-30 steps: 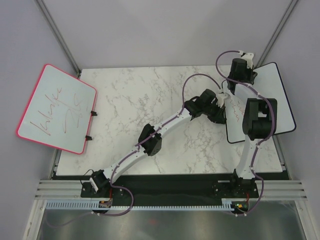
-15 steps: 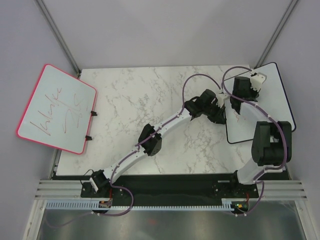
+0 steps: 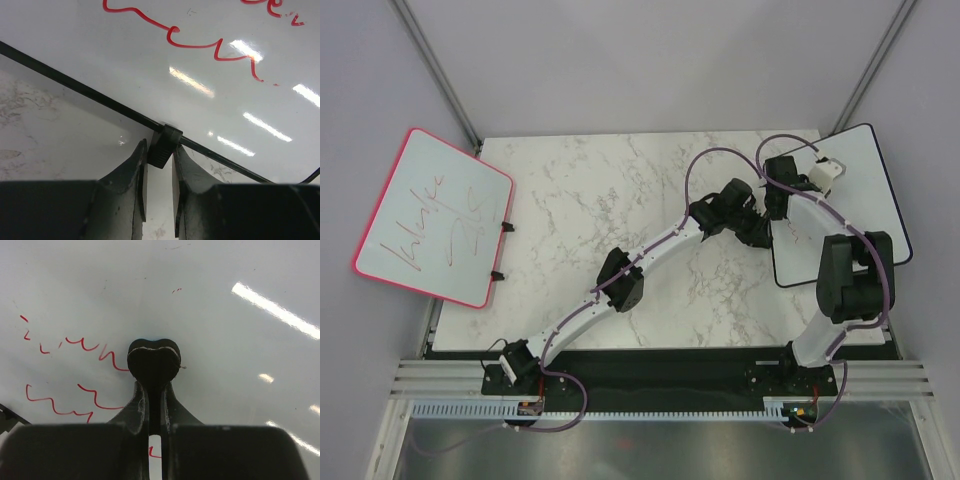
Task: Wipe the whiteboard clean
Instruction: Erase the whiteboard at the whiteboard stand.
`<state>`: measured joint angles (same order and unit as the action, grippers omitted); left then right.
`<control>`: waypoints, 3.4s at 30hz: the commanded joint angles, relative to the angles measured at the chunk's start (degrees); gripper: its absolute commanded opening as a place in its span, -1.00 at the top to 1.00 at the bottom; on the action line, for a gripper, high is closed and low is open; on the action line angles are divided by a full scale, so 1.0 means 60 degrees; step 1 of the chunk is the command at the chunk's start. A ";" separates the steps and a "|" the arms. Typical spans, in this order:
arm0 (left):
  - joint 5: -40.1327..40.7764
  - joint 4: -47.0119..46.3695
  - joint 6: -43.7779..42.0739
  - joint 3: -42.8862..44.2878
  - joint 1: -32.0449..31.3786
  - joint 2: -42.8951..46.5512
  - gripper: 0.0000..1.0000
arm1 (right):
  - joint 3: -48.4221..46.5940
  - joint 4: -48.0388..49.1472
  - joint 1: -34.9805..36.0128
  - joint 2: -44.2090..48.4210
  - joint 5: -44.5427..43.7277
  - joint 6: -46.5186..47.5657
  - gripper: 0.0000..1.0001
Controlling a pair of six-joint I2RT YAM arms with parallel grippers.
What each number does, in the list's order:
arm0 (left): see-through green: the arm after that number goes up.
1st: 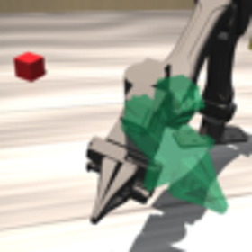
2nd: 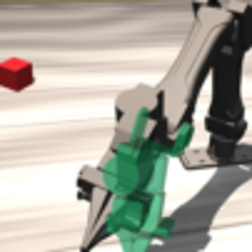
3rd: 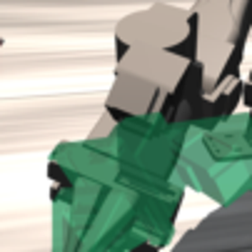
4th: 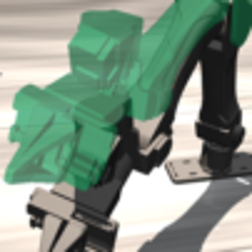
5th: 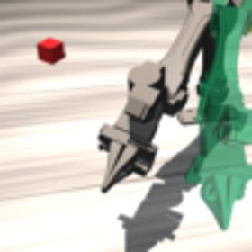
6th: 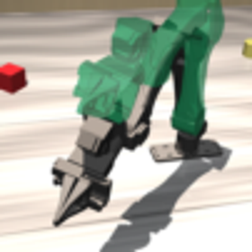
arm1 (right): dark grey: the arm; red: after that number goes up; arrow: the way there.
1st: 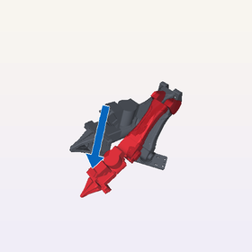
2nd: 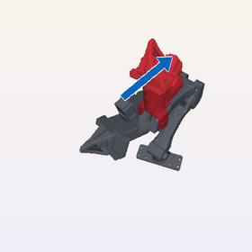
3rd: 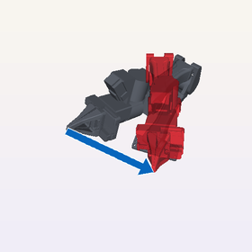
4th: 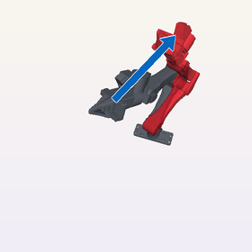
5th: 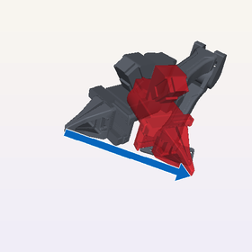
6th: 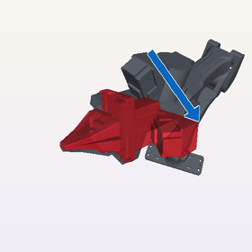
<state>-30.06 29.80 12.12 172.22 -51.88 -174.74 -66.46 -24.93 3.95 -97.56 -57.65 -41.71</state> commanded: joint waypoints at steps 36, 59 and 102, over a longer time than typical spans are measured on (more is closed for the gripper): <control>0.0528 0.0892 0.0631 0.0139 0.0091 -0.0116 0.96 | -0.0918 -0.3389 0.0031 -0.0568 0.1625 -0.4458 1.00; 0.0572 0.0878 0.0676 0.0139 0.0077 -0.0116 0.96 | 0.0410 -0.3682 -0.0408 0.1579 0.0611 -0.4357 1.00; 0.1129 0.1127 0.0441 -0.3201 -0.1110 0.1598 0.61 | 0.0749 -0.1529 0.0031 0.3853 0.1712 -0.1236 1.00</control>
<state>-23.46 27.42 13.41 155.22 -57.10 -164.75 -62.00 -35.66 3.92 -74.76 -47.70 -49.47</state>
